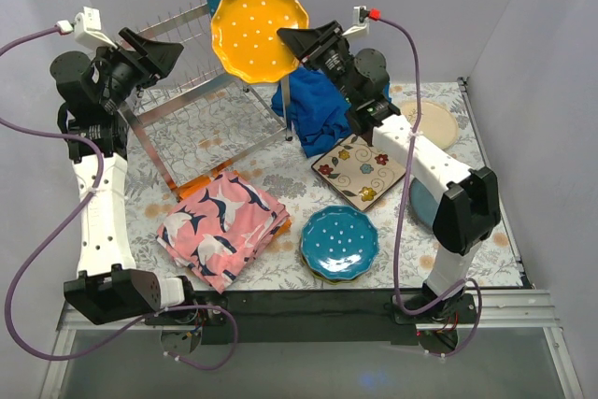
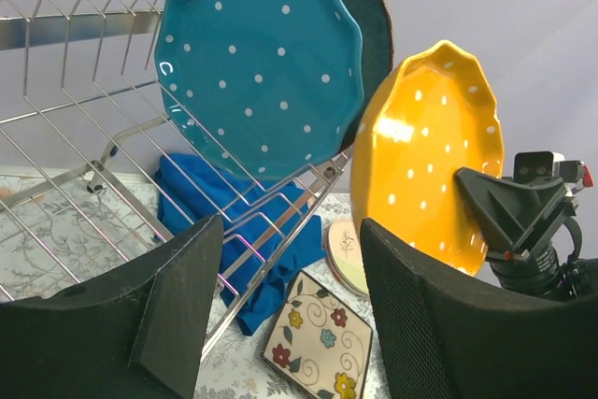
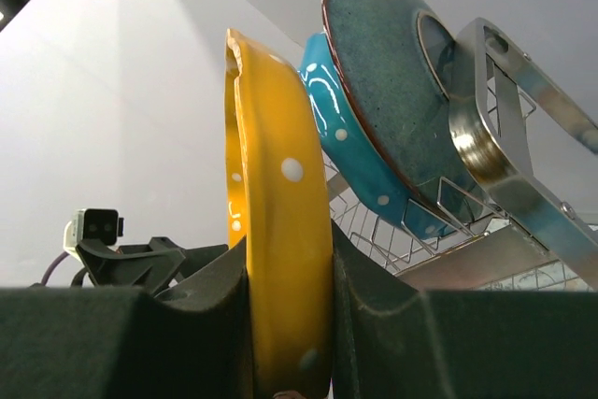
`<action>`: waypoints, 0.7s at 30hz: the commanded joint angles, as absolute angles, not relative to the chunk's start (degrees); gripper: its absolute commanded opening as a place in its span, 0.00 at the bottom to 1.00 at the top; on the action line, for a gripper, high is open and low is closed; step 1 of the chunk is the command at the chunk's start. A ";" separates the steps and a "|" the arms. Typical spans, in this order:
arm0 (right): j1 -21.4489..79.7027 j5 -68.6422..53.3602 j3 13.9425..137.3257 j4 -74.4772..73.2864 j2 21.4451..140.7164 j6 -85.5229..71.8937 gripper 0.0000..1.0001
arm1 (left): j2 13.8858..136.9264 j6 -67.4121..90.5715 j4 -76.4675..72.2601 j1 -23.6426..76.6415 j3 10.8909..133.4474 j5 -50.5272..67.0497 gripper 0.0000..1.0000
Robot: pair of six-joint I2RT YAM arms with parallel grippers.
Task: Unload the plates from the dish rack
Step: Unload the plate from the dish rack.
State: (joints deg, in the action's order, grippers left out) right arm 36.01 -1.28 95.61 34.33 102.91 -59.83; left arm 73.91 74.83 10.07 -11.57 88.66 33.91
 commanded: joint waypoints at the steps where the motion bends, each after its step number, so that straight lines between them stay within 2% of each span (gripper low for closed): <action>1: 34.37 -4.39 96.59 46.93 95.80 -63.89 0.01 | 69.26 75.23 7.91 -11.86 87.63 36.04 0.59; 5: 32.61 -5.53 93.88 46.50 93.26 -67.48 0.01 | 68.56 74.18 8.52 -11.86 87.98 36.56 0.59; 9: 29.71 -6.94 83.61 44.21 84.50 -70.05 0.01 | 67.76 77.42 4.40 -11.69 83.69 41.99 0.59; 14: 24.70 -9.75 65.41 42.28 72.27 -69.00 0.01 | 67.24 76.82 3.43 -10.11 81.13 43.33 0.60; 17: 22.60 -12.99 58.82 33.16 63.58 -64.61 0.01 | 67.67 74.80 3.51 -4.07 81.21 42.46 0.63; 21: 20.83 -19.24 48.89 28.84 57.14 -62.24 0.01 | 68.20 70.58 6.15 4.56 81.30 37.10 0.63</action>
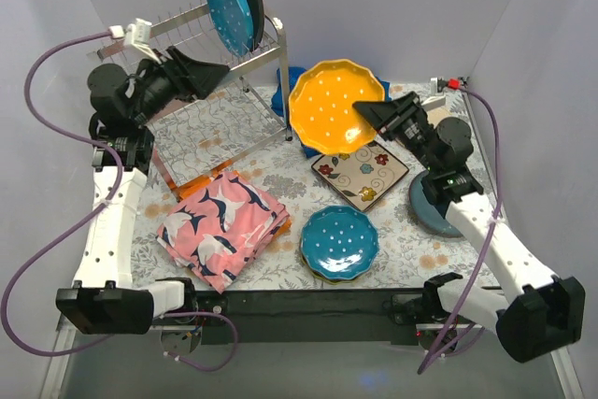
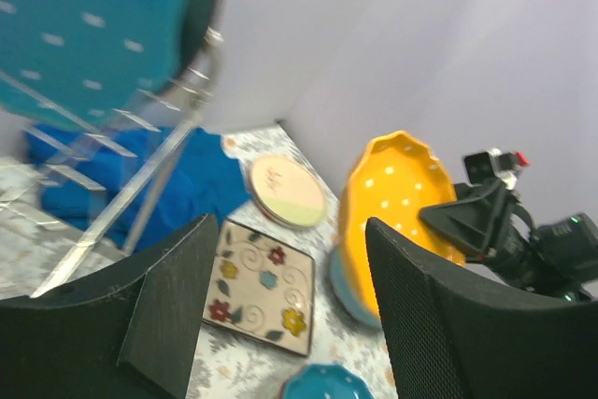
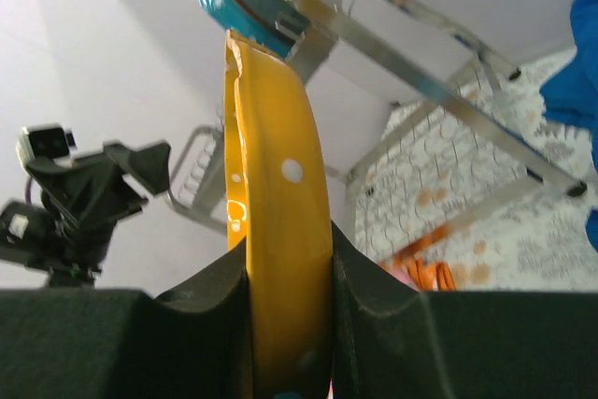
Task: Unload the plates from the dish rack
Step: Unload the plate from the dish rack, then place the plate at the center of the board.
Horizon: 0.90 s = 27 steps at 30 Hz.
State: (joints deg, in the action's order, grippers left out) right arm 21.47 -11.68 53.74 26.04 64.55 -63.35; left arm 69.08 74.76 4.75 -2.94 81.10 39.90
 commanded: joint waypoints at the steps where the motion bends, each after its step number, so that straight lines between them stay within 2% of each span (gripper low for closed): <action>1: 20.57 -20.12 44.95 27.87 55.82 -61.79 0.01 | 67.94 69.62 6.59 5.70 80.95 36.92 0.63; 5: 20.04 -26.17 34.58 24.01 47.84 -59.16 0.01 | 65.93 66.98 7.03 10.53 77.35 34.28 0.63; 12: 19.95 -33.66 26.56 11.26 41.40 -48.53 0.01 | 63.64 66.62 7.73 15.20 74.27 34.45 0.63; 17: 19.95 -32.70 21.80 6.16 37.62 -43.70 0.01 | 57.67 62.15 7.74 16.26 67.97 28.16 0.64; 21: 19.95 -32.70 17.07 5.80 35.34 -44.91 0.01 | 51.52 60.91 1.25 17.05 60.83 26.37 0.66; 27: 19.95 -34.10 15.29 6.06 36.03 -43.77 0.01 | 49.40 59.50 -2.46 17.14 55.64 23.47 0.66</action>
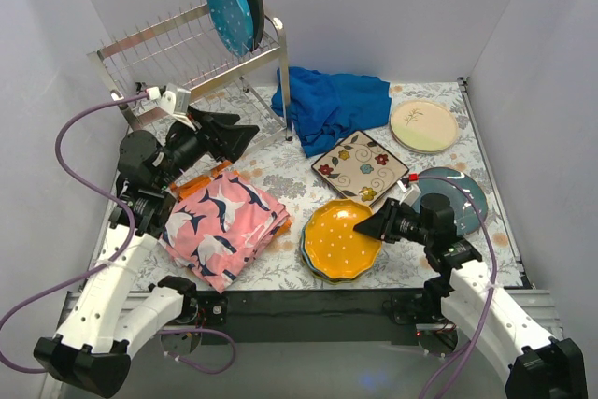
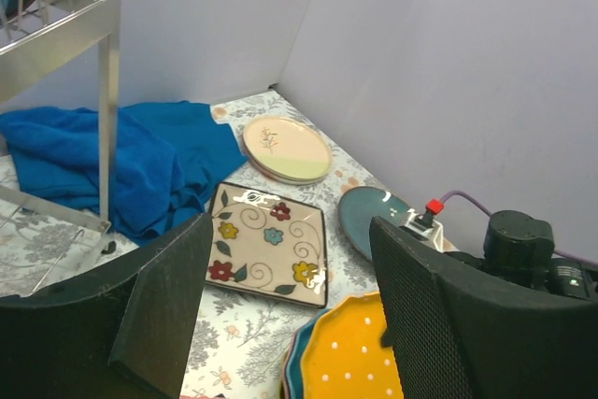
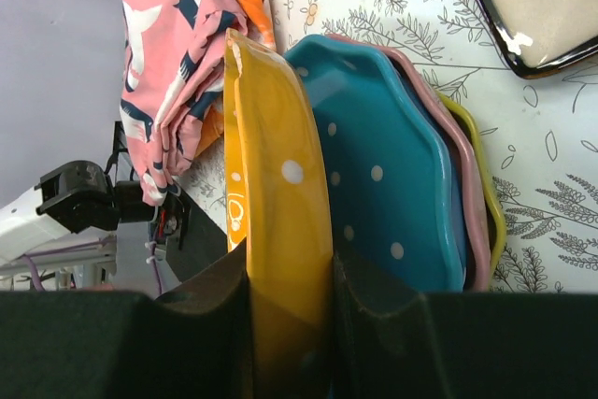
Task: Unload the plates from the dish rack
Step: Place the plate at the center of the board.
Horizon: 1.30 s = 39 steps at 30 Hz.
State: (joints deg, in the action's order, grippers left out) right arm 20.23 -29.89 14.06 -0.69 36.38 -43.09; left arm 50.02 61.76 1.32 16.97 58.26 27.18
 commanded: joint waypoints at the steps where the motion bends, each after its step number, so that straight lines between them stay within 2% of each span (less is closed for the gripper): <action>1: 19.95 -34.71 15.03 5.98 36.12 -43.60 0.01 | 49.31 59.41 -2.11 16.96 55.63 23.47 0.66; 6: 19.95 -34.89 14.06 6.06 38.23 -42.54 0.01 | 48.25 58.54 -1.76 17.05 55.28 22.06 0.66; 8: 19.95 -34.19 14.06 5.89 38.67 -42.19 0.09 | 47.99 58.36 -1.76 17.05 55.11 21.45 0.66; 10: 19.86 -32.97 14.24 5.36 38.85 -41.14 0.27 | 47.90 58.36 -1.67 17.05 54.93 21.36 0.66; 11: 19.95 -32.44 14.85 4.93 39.11 -40.70 0.30 | 47.81 58.36 -1.76 17.05 54.76 21.27 0.66; 13: 19.95 -30.51 15.99 2.73 39.72 -38.77 0.35 | 47.90 58.19 -1.85 17.05 54.84 21.27 0.66; 19: 19.95 -22.00 20.12 -5.26 39.38 -33.93 0.41 | 47.20 58.01 -1.67 17.05 54.76 20.57 0.66; 26: 19.95 -12.66 23.90 -12.12 38.94 -27.51 0.43 | 46.49 57.83 -1.76 17.05 54.75 20.21 0.66; 33: 19.86 -12.04 23.12 -12.57 39.63 -25.84 0.38 | 46.41 57.57 -1.58 16.96 54.76 19.78 0.66; 39: 19.95 -13.27 22.15 -11.95 40.17 -25.23 0.26 | 45.88 57.22 -1.58 16.96 54.58 18.99 0.66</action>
